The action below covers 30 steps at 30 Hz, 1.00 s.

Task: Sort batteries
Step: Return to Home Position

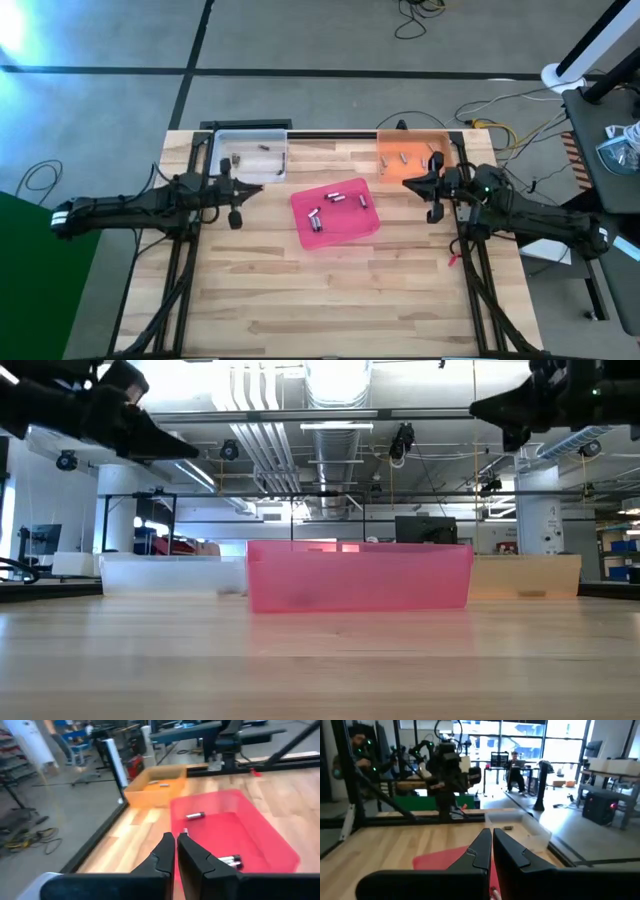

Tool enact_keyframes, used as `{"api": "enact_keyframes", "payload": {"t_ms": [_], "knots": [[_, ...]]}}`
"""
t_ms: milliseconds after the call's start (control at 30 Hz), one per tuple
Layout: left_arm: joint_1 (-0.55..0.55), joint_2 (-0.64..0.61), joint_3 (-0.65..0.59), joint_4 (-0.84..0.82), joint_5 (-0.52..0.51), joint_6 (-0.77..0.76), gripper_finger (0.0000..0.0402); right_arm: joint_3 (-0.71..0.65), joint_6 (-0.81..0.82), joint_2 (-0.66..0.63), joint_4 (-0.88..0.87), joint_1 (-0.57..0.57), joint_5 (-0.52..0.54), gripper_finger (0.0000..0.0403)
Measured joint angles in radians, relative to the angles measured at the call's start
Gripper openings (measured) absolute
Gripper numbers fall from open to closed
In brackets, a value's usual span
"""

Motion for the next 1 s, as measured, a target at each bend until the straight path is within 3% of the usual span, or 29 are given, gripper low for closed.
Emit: {"api": "enact_keyframes", "payload": {"t_ms": [67, 167, 300, 500, 833, 1000], "knots": [[-0.001, -0.004, -0.027, 0.019, 0.058, -0.009, 0.0002, -0.025, 0.038, -0.028, 0.013, 0.002, 0.011, 0.0009], [-0.002, -0.011, -0.091, 0.095, 0.249, -0.039, 0.0002, -0.055, 0.093, -0.046, 0.015, 0.037, 0.059, 0.0009], [-0.002, -0.022, -0.184, 0.219, 0.391, -0.072, 0.0002, -0.078, 0.069, -0.035, 0.015, 0.145, 0.198, 0.0009], [-0.001, -0.038, -0.295, 0.452, 0.386, -0.078, 0.0002, -0.079, -0.012, -0.020, 0.012, 0.315, 0.327, 0.0009], [-0.007, -0.063, -0.242, 0.337, 0.386, -0.109, 0.0002, -0.131, -0.052, -0.056, 0.014, 0.444, 0.476, 0.0009], [-0.079, -0.105, -0.151, 0.046, 0.387, -0.136, 0.0001, -0.137, -0.053, -0.047, 0.012, 0.501, 0.501, 0.0009]]}}
